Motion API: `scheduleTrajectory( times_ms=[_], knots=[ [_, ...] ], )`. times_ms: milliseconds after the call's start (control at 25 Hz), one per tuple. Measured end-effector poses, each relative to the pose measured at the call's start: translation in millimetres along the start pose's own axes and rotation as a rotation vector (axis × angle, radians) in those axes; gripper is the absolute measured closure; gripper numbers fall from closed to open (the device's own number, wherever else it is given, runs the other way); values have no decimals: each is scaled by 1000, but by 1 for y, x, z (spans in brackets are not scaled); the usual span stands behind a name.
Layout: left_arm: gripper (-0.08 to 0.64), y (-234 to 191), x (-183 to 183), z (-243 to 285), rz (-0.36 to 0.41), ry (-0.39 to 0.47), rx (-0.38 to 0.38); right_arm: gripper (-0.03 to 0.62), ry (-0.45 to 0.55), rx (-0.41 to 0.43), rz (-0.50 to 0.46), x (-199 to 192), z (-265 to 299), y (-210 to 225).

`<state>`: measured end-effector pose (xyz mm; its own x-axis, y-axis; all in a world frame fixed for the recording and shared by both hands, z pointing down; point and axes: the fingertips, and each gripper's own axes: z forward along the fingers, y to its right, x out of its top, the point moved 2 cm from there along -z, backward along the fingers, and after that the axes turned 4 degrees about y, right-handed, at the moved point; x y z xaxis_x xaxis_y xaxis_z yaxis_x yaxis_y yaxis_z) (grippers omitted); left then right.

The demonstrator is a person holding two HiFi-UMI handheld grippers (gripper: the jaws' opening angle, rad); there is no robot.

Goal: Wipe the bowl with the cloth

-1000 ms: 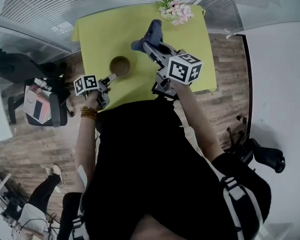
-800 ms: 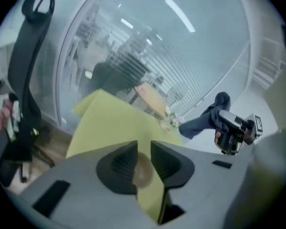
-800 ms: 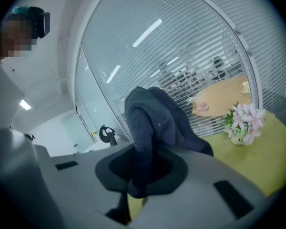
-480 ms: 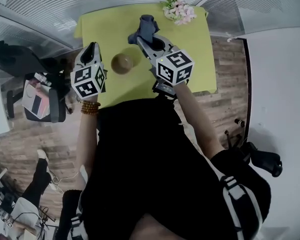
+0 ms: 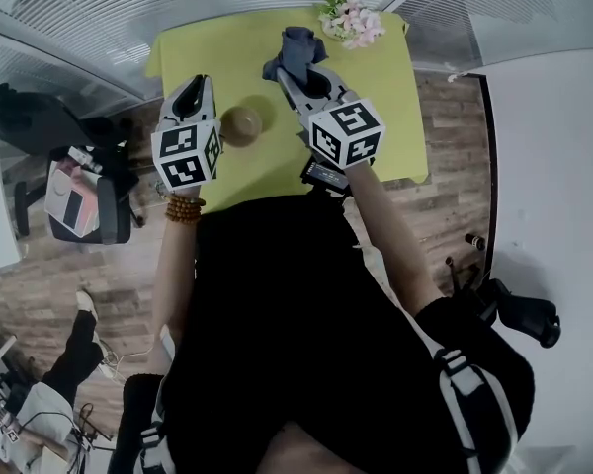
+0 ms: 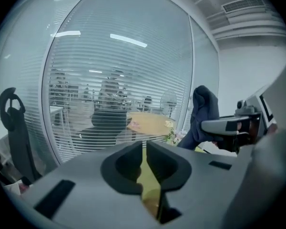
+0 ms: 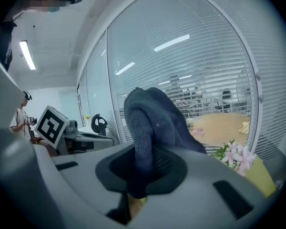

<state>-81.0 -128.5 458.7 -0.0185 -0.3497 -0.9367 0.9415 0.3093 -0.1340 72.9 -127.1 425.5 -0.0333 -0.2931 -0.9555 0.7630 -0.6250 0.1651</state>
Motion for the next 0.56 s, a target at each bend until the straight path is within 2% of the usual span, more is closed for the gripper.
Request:
scheduleTrajectory(
  times_ms=[560],
  knots=[
    [526,-8,-14,-8,-12,-34,22,568,-17,12,-13,-3,2,-4]
  ],
)
